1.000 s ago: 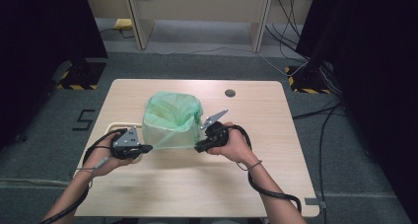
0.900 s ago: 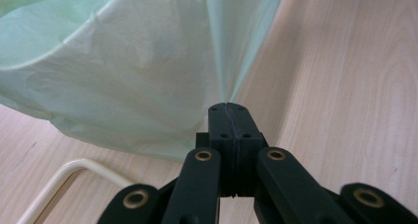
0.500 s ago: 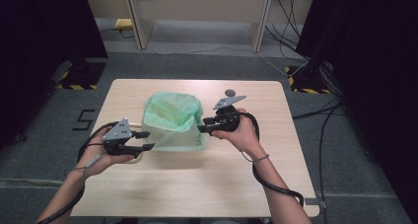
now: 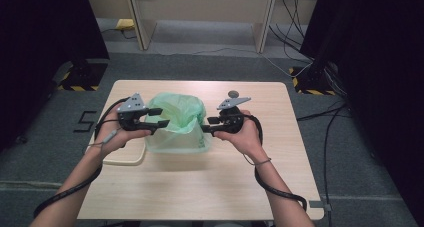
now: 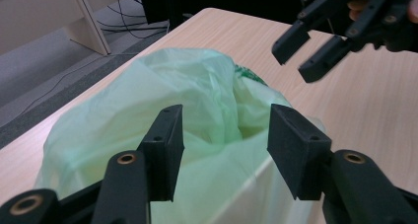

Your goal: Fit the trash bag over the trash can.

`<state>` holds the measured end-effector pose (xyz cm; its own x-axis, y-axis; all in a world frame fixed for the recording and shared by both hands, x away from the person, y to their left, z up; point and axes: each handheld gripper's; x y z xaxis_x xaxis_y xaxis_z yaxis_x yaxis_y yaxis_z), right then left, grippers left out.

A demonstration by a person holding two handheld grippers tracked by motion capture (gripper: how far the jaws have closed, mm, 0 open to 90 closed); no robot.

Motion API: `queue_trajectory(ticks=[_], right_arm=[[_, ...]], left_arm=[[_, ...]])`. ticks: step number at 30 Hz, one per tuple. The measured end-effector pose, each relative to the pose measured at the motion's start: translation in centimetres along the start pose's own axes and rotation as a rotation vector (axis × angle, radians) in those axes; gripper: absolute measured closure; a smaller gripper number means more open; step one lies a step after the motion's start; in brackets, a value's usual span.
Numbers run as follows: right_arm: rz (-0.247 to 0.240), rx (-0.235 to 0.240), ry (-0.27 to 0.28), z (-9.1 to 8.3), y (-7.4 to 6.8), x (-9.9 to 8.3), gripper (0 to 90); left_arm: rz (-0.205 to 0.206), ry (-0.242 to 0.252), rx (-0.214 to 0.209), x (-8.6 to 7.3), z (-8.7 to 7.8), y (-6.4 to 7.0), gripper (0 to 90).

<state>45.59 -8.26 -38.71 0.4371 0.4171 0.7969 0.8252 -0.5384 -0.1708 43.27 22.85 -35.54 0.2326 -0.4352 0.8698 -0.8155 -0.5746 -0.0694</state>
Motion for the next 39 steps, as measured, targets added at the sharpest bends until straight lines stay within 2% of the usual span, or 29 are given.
queue_trajectory(ticks=[6,10,13,17,21,28,33,39], right_arm=[[0.015,-0.005,-0.001,-0.7,0.2,-1.0,53.5],[0.031,-0.012,0.000,-1.1,0.5,-1.6,53.2],[0.036,-0.015,0.000,-1.4,0.7,-1.9,52.8],[0.042,-0.012,-0.004,-1.6,0.7,-2.2,51.8],[0.050,-0.011,-0.007,-1.7,0.8,-2.5,51.3],[0.059,-0.009,-0.015,-1.5,0.9,-3.0,51.1],[0.061,-0.004,-0.015,-1.5,1.0,-3.3,50.9],[0.068,-0.004,-0.013,-1.6,1.1,-3.5,50.6]], left_arm=[[-0.009,-0.050,-0.027,1.8,2.8,-0.5,54.6],[0.010,-0.094,-0.057,2.7,4.5,-0.3,58.3],[0.011,-0.130,-0.081,3.1,5.6,-0.3,60.2],[0.008,-0.186,-0.079,3.1,6.9,-0.9,62.1],[-0.003,-0.235,-0.047,2.7,8.0,-1.8,62.4],[-0.023,-0.290,0.021,2.5,9.4,-3.2,62.7],[-0.020,-0.320,0.076,2.8,9.7,-3.6,63.8],[-0.035,-0.335,0.127,2.8,9.7,-4.0,64.9]])
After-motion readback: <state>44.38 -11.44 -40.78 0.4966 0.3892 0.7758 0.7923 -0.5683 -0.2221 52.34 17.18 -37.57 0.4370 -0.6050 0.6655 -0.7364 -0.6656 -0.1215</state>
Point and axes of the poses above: each handheld gripper's, and its own axes: z roughly forward along the jaws, x roughly out of its top, y roughly to its right, and after that the axes turned 1 degree about z, right-handed
